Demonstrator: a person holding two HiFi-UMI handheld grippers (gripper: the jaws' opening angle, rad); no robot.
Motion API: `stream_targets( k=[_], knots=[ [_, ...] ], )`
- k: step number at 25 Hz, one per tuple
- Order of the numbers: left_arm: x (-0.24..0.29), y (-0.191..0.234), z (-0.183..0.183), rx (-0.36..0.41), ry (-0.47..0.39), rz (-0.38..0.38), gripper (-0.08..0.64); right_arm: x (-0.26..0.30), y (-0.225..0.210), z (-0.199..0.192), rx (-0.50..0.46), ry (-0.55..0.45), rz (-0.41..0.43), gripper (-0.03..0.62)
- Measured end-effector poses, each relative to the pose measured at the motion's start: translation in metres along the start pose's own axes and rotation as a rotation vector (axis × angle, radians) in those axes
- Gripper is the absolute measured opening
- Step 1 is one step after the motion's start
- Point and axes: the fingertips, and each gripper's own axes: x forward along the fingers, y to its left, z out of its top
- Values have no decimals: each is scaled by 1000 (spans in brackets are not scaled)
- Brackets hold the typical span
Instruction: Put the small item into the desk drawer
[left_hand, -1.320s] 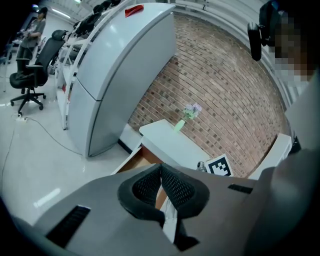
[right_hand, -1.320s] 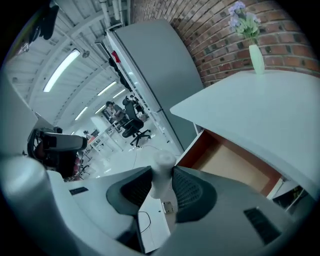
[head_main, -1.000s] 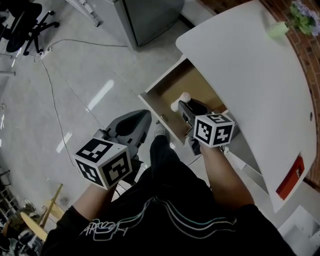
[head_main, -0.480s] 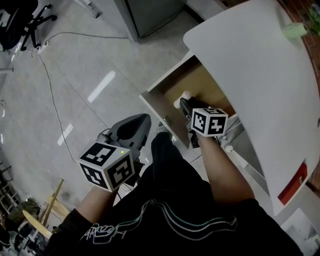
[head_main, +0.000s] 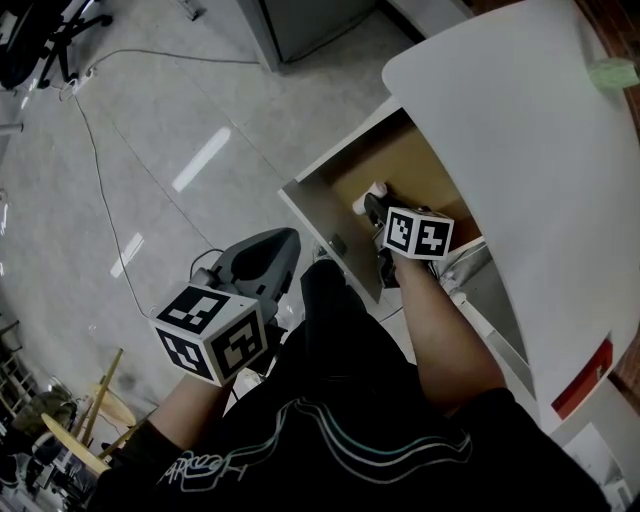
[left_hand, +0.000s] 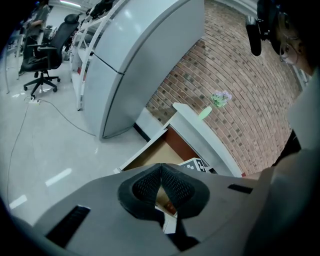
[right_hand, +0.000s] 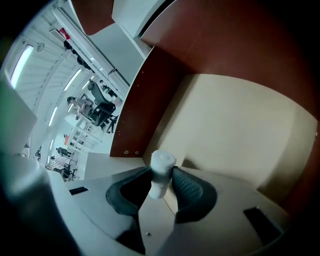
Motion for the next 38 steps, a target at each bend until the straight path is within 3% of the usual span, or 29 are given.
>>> stream_targets(
  k=[13,22,28,34,38],
  knots=[
    [12,7,-17,-16,32,-15,21,21,-22,-25,148,69,-35,146],
    [8,9,-17,-10,27,-12,21,20,-21,-23,202,58,-36,204],
    [3,-1,-16,4,24,-26,21,7,-12,-15,185,50,-16,225],
    [-9,-13,-14,29,7,-44,21,-32,11,-6,99,-10,3,225],
    [-29,-28,-9,38,-23,-64,21,-78,42,7,97,-101,96,219]
  ],
)
